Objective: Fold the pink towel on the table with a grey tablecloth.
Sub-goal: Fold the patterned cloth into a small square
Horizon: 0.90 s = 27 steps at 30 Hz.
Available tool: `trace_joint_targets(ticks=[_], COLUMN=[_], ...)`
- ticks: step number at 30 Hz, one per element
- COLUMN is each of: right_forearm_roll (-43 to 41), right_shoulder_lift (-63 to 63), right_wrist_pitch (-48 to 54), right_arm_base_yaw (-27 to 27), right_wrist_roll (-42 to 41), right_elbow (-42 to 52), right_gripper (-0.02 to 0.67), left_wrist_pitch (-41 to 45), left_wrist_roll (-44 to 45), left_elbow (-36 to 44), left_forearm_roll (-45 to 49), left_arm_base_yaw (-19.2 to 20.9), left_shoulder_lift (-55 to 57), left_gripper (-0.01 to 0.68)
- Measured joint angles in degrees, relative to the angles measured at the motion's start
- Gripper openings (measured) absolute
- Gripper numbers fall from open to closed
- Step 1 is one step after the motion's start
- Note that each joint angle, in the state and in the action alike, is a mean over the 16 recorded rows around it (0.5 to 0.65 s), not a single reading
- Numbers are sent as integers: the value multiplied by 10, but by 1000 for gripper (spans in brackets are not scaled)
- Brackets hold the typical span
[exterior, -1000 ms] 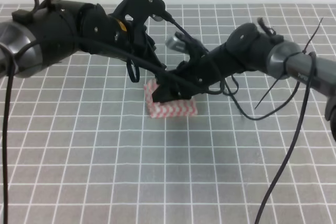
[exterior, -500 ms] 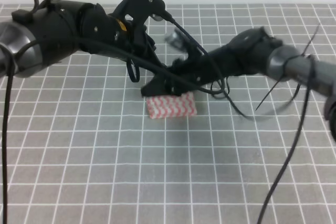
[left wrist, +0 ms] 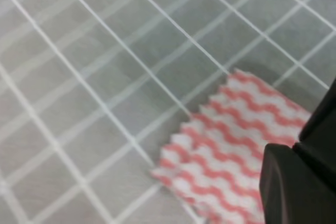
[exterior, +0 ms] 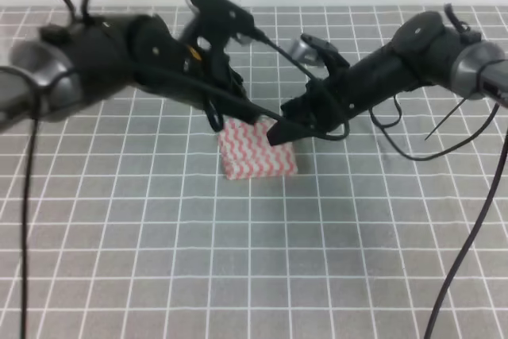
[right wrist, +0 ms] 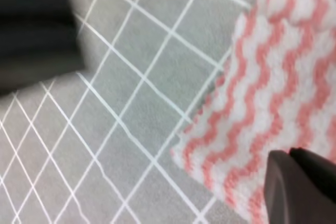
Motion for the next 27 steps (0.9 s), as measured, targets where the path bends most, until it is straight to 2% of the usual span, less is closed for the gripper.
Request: trace_joint_targets(ticks=[16,27], right_forearm_roll=[-45,-28], right_shoulder_lift=[15,-44], right_wrist_pitch=[-8,-45], right_arm_base_yaw=[-3,-4], right_wrist_roll=[21,4], right_elbow=[1,1], right_gripper=[-16,-16], left_wrist_pitch=[48,32], left_wrist_roll=[0,-2], left_elbow=[0,0], left_forearm_roll=[-20,7], left_arm_base_yaw=[-8,-7], left_shoulder_lift=[114,56], left_gripper=[-2,-2])
